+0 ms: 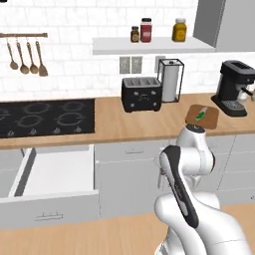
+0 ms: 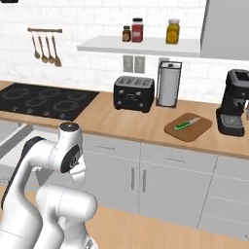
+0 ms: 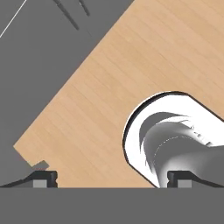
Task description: Pick up the knife from the drawer and place it on the cutting board. Then place the meat from the plate to the cutting board.
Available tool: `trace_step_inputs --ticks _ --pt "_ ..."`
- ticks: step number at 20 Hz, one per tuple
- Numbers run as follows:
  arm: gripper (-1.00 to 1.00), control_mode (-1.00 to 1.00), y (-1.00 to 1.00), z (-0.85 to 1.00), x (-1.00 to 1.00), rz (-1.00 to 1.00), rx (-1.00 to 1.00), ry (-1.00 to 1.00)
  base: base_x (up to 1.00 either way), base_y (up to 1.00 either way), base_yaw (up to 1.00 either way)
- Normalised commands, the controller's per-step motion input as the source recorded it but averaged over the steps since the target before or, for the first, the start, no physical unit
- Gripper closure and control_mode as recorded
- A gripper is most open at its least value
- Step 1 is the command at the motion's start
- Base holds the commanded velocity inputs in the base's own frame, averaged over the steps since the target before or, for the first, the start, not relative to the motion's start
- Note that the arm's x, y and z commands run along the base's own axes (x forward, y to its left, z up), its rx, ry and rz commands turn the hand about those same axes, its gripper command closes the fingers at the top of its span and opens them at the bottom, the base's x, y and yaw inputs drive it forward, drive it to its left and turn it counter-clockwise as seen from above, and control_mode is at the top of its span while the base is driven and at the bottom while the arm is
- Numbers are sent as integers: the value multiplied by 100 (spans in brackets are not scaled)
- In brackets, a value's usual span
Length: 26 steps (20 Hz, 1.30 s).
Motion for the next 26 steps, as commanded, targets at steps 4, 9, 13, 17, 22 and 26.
trace_step_inputs --ticks 4,9,13,17,22,26 --pt "-100 100 0 0 0 0 0 0 -40 100 1" --pt "-100 100 0 0 0 0 0 0 -18 100 0" --pt "-100 100 0 0 0 0 0 0 20 100 0" --pt "-100 100 0 0 0 0 0 0 66 100 0" --pt "-100 100 0 0 0 0 0 0 62 100 0" --pt "-100 100 0 0 0 0 0 0 36 100 0"
